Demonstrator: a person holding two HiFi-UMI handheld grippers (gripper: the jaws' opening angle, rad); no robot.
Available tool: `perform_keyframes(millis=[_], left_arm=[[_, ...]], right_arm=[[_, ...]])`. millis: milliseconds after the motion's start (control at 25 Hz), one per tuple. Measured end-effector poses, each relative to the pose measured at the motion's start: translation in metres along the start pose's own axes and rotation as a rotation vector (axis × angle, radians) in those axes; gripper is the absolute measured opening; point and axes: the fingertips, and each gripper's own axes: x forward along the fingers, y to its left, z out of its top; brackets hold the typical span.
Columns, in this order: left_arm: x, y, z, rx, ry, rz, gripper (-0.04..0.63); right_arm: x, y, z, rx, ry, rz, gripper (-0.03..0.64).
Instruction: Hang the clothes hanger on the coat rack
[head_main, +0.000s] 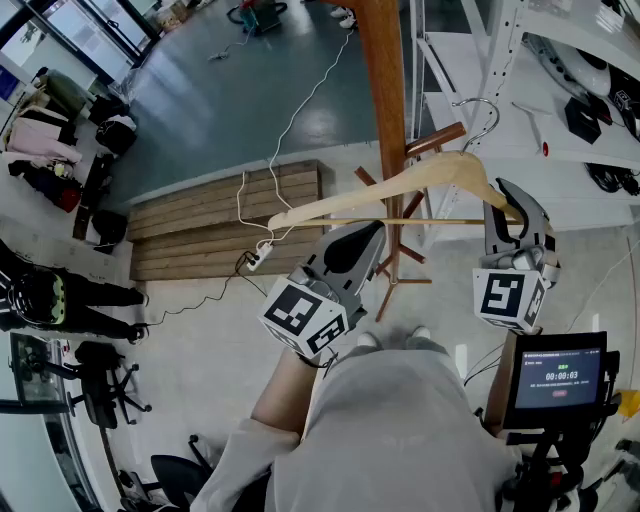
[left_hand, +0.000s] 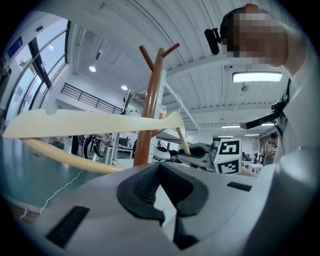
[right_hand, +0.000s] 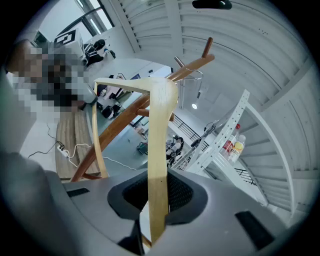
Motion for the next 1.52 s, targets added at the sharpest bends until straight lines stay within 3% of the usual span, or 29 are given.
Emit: perform_keyframes(millis=[160,480,760,1040,1520], left_arm=[[-0.010,-0.004,0.009,0.004,-0.005,0.018,0.002],[-0.021,0.000,0.044,0.094,-0.013,0.064,0.002],[-0.050,0.005,0.096,0.180,-0.026,0.074,0.002],[-0.016,-0.007,0.123,0.225,-0.051,0.059,0.002],[-0.009,-0.007,0.201,0.288,-0.128,0.047,0.002]], right_arm=[[-0.008,-0.001,0.017,-0.022,-0.011,0.005,0.071],[-0.001,-0.022,0.059,-0.037,-0.091,-0.007,0.071],[-0.006,-0.040,0.126,-0.073,-0.132,-0.021,0.071],[0.003,-0.085,0.132,-0.103,-0.195,-0.060,0.071],[0.007,-0.141,0.202,-0.160,-0.287,-0.113,0.071]])
